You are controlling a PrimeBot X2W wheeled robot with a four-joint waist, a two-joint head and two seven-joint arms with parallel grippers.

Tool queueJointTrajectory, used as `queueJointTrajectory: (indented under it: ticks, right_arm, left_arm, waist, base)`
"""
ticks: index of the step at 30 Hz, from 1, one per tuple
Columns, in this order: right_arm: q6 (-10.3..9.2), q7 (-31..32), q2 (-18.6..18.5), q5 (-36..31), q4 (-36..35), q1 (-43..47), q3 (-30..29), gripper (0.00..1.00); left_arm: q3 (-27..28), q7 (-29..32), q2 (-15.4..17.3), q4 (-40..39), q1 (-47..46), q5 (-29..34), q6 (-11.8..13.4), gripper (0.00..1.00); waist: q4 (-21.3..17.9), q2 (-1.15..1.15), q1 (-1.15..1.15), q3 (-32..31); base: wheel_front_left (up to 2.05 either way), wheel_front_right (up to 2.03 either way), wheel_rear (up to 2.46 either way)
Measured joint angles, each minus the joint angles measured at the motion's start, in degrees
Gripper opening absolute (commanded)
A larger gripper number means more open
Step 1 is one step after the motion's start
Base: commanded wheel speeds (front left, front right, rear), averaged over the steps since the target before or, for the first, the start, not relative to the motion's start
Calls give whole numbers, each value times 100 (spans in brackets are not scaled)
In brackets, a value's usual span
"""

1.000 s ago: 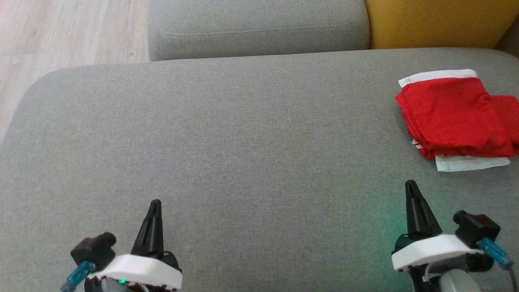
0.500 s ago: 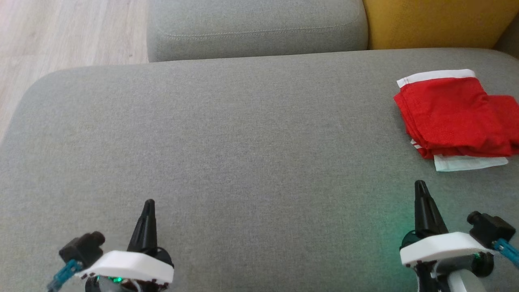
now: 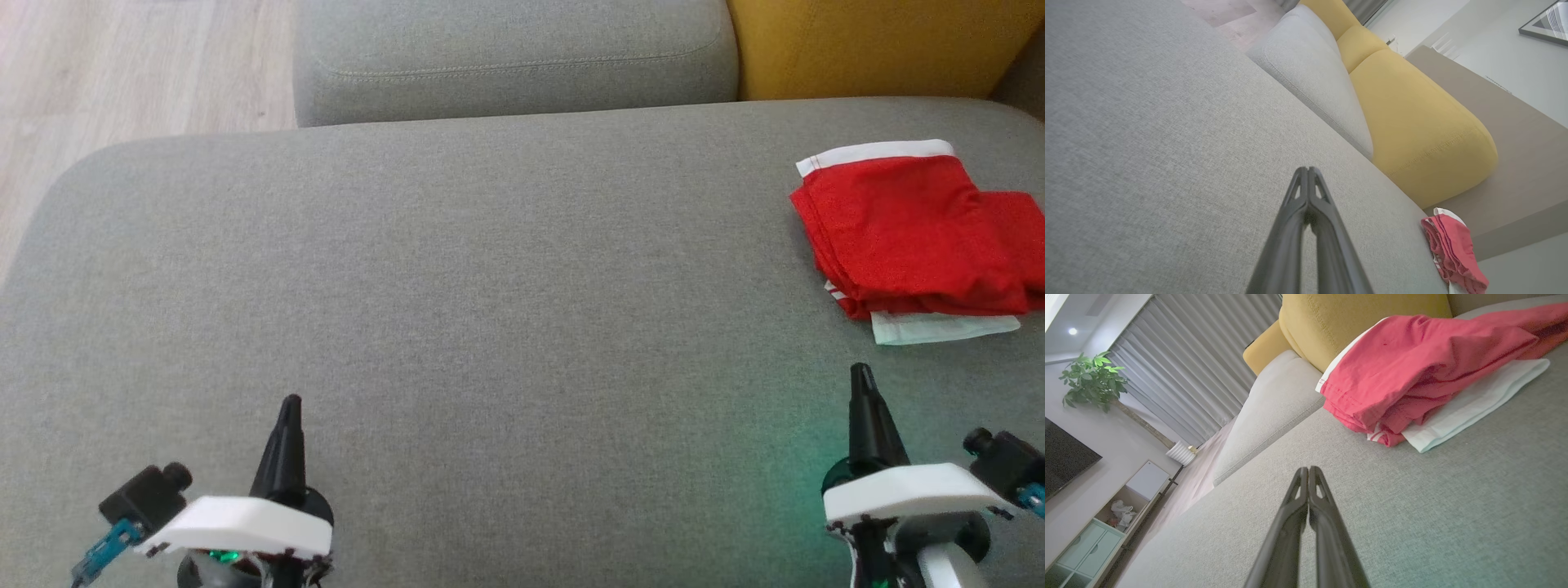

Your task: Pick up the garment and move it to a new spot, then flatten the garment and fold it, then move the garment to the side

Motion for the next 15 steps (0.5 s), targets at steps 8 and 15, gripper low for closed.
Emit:
queueJointTrajectory:
  ticks: [8,15]
  right_arm:
    - [0,125,0,521,-25,-11,-69,0]
    - [0,252,0,1053,-38,-19,-124,0]
  left_arm:
    - [131,109,19,57,-35,-459,-45,0]
    - [180,231,22,88,-120,-920,-78,0]
  waist:
    - [-11,0,0,-8]
    - [-23,0,0,-16]
  base:
    - [0,0,0]
    - [0,0,0]
